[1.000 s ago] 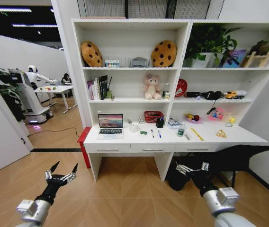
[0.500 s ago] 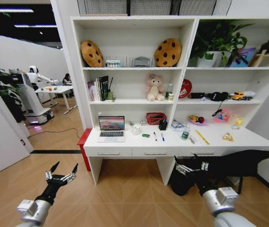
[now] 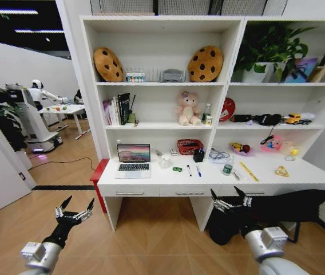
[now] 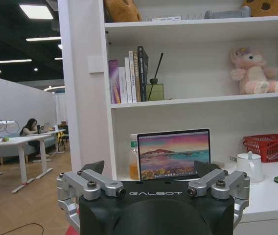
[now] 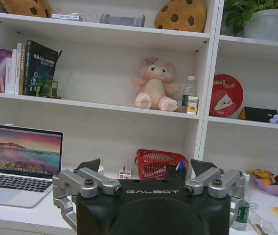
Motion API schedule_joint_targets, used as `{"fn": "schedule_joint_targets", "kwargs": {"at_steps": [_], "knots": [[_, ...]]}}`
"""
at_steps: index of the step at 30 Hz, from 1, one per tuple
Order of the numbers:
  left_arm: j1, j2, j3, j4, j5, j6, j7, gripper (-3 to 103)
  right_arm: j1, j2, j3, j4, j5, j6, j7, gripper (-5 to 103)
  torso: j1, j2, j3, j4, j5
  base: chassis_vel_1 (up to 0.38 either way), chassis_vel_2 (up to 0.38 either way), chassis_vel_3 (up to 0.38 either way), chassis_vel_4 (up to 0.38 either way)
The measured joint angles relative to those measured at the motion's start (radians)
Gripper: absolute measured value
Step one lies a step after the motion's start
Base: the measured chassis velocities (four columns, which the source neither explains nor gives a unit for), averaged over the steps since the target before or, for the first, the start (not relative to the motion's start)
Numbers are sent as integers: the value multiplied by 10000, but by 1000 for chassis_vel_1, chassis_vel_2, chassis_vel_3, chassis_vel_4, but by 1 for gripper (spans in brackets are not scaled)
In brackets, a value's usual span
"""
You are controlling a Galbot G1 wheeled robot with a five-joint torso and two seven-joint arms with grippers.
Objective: Organize the objects on the table.
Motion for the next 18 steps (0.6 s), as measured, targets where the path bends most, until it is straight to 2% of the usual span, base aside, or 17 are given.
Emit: {"fn": "schedule_joint_targets", "kwargs": {"at_steps": [3, 18], "knots": [[0, -2, 0, 0, -1, -9, 8, 100, 5, -3, 2, 1, 0, 0, -3, 100, 0, 0, 0, -1, -9, -107, 98, 100, -124], [27, -2, -4, 9, -6, -54, 69, 100, -14, 6, -5, -15, -33, 29, -126, 100, 1, 0, 0, 1, -4, -106, 98, 113, -109]]}}
